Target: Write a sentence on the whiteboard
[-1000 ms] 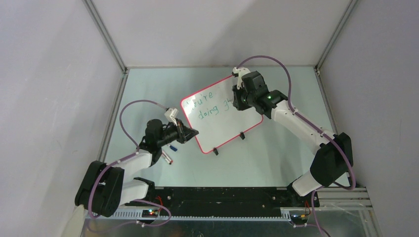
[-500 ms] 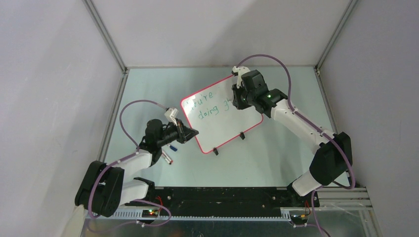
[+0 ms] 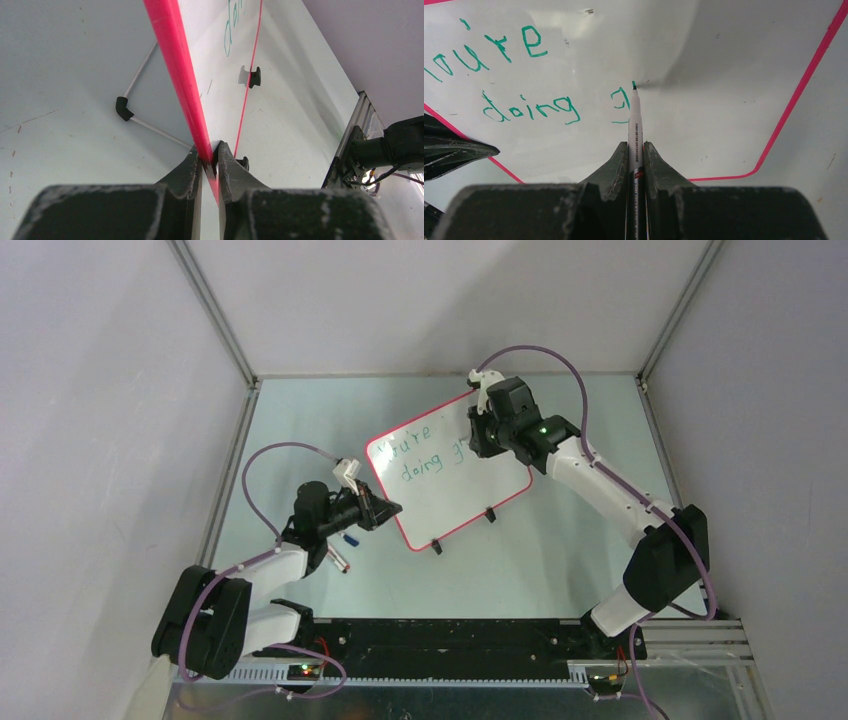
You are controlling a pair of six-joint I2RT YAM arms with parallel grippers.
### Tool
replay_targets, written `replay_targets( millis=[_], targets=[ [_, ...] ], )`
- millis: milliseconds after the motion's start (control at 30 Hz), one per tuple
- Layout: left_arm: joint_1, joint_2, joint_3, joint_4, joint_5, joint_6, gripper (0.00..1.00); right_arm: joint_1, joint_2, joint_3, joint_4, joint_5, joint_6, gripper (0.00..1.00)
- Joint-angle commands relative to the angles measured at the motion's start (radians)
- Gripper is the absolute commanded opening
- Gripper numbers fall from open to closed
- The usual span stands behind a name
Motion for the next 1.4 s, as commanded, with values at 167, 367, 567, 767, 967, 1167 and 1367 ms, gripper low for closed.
replay_targets(
  millis=[167, 367, 567, 767, 967, 1167, 1367],
  targets=[
    [0.010, 0.017, 0.010, -0.066, -0.116, 0.101, 0.02, -0.018, 0.014, 0.048, 0.021, 0.024, -0.007, 0.00],
    [0.010, 0.017, 0.010, -0.066, -0.116, 0.101, 0.02, -0.022, 0.014, 0.048, 0.020, 0.023, -0.005, 0.00],
    [0.009, 0.017, 0.011, -0.066, -0.116, 0.101, 0.02, -0.024, 0.009, 0.048, 0.019, 0.015, -0.004, 0.00],
    [0.010, 0.017, 0.011, -0.068, -0.117, 0.101, 0.02, -0.023, -0.029, 0.038, 0.019, 0.002, 0.001, 0.00],
    [0.010, 0.015, 0.011, -0.070, -0.117, 0.102, 0.02, -0.023, -0.064, 0.014, 0.023, -0.003, 0.002, 0.00],
    [0.010, 0.015, 0.010, -0.069, -0.116, 0.101, 0.02, -0.023, -0.078, -0.013, 0.022, 0.010, 0.001, 0.00],
    [0.010, 0.015, 0.010, -0.069, -0.117, 0.101, 0.02, -0.023, -0.065, -0.021, 0.021, 0.012, 0.003, 0.00]
  ],
)
